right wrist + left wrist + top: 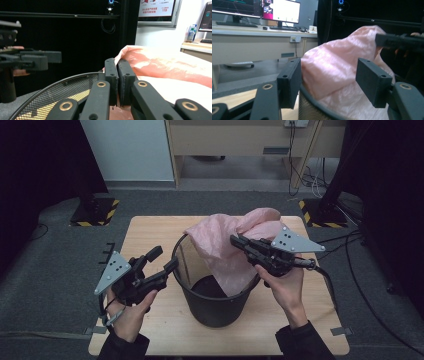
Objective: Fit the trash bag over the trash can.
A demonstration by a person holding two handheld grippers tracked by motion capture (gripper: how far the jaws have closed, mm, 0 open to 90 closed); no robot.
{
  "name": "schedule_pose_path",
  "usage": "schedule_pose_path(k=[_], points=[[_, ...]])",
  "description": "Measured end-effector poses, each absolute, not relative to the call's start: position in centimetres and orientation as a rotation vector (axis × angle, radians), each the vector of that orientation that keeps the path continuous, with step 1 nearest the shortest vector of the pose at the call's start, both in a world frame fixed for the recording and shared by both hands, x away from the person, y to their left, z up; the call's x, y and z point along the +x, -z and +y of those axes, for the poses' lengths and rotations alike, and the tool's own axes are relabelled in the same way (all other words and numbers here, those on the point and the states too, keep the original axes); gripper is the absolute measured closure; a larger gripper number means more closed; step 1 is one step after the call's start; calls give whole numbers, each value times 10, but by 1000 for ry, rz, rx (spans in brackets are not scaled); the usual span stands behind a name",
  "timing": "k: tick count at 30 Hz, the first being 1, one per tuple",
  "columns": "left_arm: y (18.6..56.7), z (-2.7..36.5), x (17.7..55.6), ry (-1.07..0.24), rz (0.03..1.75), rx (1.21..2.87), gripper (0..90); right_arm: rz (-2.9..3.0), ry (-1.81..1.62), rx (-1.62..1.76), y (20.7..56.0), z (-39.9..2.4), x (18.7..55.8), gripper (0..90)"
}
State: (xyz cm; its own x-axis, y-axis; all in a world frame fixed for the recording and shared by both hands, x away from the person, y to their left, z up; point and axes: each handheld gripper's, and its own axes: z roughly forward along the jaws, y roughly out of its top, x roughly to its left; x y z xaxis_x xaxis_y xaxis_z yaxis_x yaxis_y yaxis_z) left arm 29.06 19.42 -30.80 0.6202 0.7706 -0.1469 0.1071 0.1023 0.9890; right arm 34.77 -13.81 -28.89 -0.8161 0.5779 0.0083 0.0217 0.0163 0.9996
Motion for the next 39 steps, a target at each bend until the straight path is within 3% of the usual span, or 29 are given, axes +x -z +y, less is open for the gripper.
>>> schedule_pose_path(k=[28,39], points=[[274,110,310,-477,708,1470,435,1964,-1857,492,303,-122,330,867],[278,104,318,-428,739,1521,541,1992,-1871,448,306,-119,328,862]])
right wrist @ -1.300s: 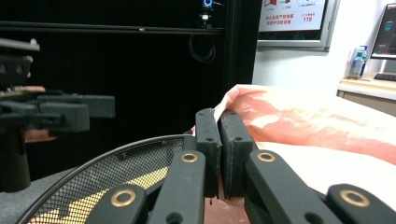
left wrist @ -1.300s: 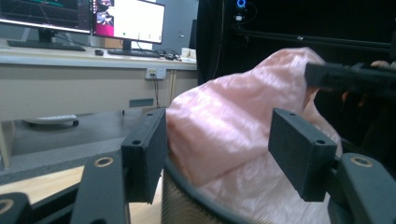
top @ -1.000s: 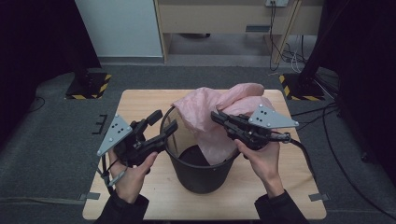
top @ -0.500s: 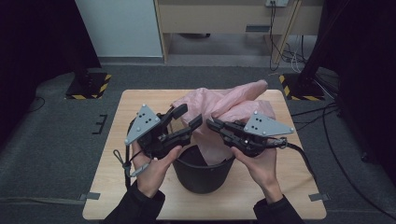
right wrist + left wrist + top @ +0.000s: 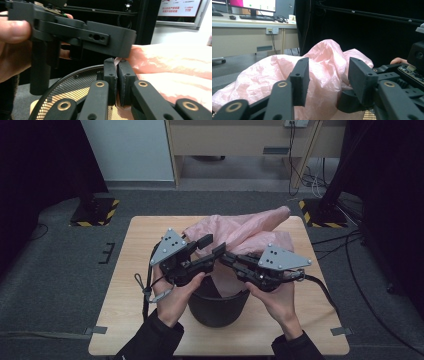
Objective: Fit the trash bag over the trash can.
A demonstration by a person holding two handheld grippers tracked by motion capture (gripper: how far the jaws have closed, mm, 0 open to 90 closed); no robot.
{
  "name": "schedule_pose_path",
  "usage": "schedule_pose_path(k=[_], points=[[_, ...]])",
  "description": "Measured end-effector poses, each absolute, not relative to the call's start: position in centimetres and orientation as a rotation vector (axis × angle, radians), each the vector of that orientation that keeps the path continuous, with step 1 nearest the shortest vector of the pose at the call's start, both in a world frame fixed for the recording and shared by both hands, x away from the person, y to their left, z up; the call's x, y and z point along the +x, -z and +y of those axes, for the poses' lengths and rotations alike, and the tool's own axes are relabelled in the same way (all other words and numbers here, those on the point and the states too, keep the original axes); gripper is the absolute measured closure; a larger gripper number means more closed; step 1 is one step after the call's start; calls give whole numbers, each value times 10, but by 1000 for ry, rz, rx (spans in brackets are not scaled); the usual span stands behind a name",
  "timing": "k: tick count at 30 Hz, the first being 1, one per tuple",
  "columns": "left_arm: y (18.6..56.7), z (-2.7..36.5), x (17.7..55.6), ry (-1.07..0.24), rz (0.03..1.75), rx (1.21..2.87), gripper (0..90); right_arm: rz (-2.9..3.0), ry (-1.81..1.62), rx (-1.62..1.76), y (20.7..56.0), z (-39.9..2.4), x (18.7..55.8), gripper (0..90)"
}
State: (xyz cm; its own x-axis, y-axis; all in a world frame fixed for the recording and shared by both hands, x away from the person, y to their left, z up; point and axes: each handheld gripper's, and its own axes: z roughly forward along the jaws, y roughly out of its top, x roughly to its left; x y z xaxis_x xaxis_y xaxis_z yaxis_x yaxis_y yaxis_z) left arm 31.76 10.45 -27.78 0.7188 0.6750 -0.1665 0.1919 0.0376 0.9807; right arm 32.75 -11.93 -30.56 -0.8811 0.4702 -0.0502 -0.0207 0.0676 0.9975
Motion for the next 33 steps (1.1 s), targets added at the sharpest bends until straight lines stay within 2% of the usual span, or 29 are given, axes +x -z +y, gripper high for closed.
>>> schedule_pose_path(k=[2,3,5,9,13,20,24,28,33], points=[[279,104,317,-419,734,1523,587,2000,-1869,442,306,-119,327,861],[280,104,317,-410,729,1524,638,2000,-1869,433,306,-118,327,857],[280,103,317,-397,724,1523,654,2000,-1868,429,306,-118,328,856],[282,102,316,-373,700,1525,795,2013,-1861,422,306,-119,327,854],[283,102,316,-356,701,1523,868,2033,-1845,418,306,-120,327,839],[284,107,319,-323,696,1489,900,2056,-1865,441,302,-125,326,761],[283,112,319,-380,708,1501,900,2040,-1904,459,298,-129,325,700],[285,125,319,-394,731,1483,900,1945,-1941,481,282,-152,322,651],[287,134,320,-403,743,1471,900,1841,-1882,533,265,-182,323,533]])
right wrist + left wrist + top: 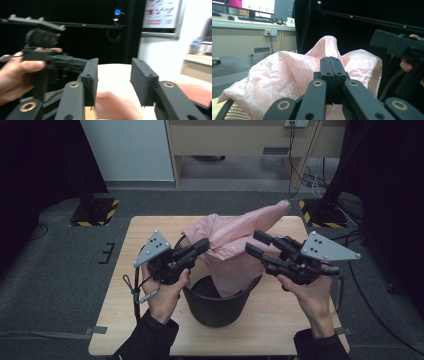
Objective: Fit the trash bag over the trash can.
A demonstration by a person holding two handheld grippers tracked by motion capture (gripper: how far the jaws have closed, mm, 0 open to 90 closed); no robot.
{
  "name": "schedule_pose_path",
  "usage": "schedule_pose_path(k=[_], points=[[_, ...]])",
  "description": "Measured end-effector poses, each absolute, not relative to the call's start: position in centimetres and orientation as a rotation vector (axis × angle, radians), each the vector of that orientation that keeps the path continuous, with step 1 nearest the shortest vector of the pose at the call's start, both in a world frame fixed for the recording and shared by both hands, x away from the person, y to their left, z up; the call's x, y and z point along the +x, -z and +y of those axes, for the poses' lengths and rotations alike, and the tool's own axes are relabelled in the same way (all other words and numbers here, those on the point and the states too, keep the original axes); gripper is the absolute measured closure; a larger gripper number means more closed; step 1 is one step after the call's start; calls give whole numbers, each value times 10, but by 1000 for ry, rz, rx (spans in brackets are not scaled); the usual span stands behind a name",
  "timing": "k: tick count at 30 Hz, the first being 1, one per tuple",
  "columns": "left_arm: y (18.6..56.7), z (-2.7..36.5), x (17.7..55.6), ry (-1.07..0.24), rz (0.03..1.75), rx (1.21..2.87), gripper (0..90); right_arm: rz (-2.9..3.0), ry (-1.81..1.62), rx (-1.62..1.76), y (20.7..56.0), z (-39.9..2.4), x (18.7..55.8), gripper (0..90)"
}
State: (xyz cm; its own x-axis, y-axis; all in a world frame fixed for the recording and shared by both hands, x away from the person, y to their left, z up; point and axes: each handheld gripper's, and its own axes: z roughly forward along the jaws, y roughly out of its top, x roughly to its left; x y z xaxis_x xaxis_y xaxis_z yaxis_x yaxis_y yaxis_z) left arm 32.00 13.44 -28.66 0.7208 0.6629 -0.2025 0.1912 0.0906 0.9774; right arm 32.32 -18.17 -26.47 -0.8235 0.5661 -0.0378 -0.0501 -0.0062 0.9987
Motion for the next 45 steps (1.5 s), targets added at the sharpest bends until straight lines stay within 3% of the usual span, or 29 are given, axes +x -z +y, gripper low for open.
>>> schedule_pose_path(k=[10,13,16,18,27,33,40,45], points=[[287,151,320,-433,770,1456,900,1873,-1840,614,280,-213,325,489],[286,154,319,-443,768,1458,900,1911,-1811,600,287,-213,324,569],[286,156,317,-446,764,1458,900,1958,-1803,602,293,-211,327,728],[287,158,316,-446,764,1456,900,1976,-1802,603,297,-208,330,788],[290,167,308,-458,743,1451,900,2098,-1791,622,319,-168,352,826],[300,164,300,-466,727,1471,900,2166,-1773,643,326,-167,352,785],[311,165,297,-482,734,1479,900,2037,-1879,604,316,-187,338,611],[314,166,295,-475,731,1479,900,1892,-1873,657,309,-200,343,558]])
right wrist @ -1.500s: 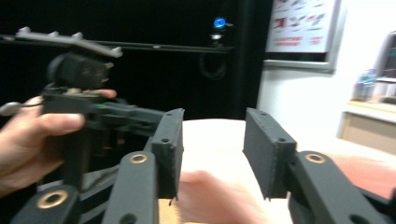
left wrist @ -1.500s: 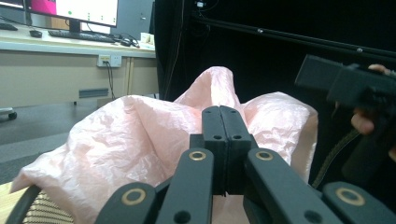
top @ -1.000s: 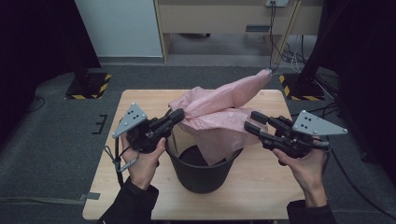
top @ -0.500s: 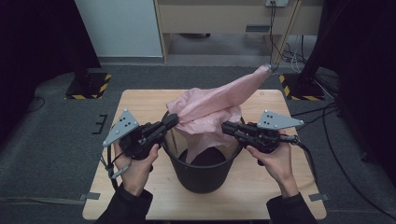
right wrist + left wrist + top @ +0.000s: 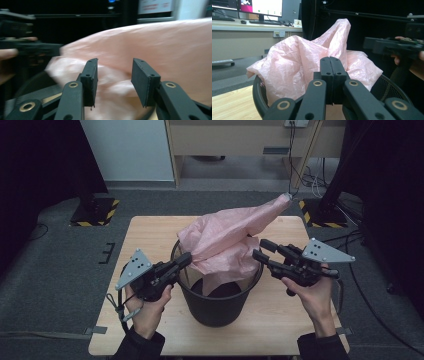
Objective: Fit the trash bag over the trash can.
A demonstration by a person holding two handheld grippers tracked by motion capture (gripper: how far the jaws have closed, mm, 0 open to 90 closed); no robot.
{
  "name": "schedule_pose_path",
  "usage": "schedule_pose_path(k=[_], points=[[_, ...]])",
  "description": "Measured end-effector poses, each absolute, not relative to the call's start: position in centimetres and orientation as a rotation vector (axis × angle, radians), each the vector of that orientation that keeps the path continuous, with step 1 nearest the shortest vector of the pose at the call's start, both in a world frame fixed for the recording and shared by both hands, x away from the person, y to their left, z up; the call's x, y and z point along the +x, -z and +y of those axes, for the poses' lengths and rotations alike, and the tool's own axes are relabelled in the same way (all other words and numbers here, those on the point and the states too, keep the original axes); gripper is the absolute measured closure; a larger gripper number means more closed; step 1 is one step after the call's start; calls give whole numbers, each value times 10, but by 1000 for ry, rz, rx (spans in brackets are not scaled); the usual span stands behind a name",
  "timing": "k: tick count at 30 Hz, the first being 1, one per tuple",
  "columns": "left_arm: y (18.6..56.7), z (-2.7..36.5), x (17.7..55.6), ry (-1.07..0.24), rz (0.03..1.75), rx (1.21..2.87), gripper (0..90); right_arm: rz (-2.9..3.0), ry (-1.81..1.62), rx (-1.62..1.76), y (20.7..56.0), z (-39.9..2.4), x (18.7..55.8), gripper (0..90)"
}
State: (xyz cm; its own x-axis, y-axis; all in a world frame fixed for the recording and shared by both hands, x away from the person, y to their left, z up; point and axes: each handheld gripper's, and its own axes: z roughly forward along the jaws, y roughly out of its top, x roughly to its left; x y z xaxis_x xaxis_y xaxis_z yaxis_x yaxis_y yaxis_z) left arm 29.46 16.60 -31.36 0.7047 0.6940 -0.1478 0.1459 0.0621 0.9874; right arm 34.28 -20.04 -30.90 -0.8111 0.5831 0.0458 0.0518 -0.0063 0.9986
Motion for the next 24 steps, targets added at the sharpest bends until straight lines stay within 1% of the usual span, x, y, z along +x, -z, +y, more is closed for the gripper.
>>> schedule_pose_path(k=[2,4,6,8,12,13,15,18,21,23,24], points=[[314,166,294,-475,724,1482,900,1893,-1853,691,313,-202,350,589],[314,166,293,-475,717,1478,900,1909,-1837,695,318,-201,357,676],[316,165,291,-473,711,1484,900,1933,-1828,701,324,-199,361,739],[318,163,289,-473,704,1489,900,1974,-1797,687,330,-195,363,776],[323,158,284,-464,684,1495,900,2037,-1771,646,337,-187,363,775],[324,157,283,-463,679,1500,900,2042,-1770,654,337,-186,362,758],[326,155,280,-461,673,1511,900,2017,-1780,676,335,-188,361,692],[331,154,278,-458,672,1538,900,1900,-1930,759,328,-198,358,534],[337,154,279,-446,673,1561,900,1796,-1951,806,322,-210,352,409],[340,154,279,-433,675,1575,900,1730,-1966,847,319,-217,351,351],[341,153,280,-432,669,1580,900,1713,-1967,863,318,-219,350,341]])
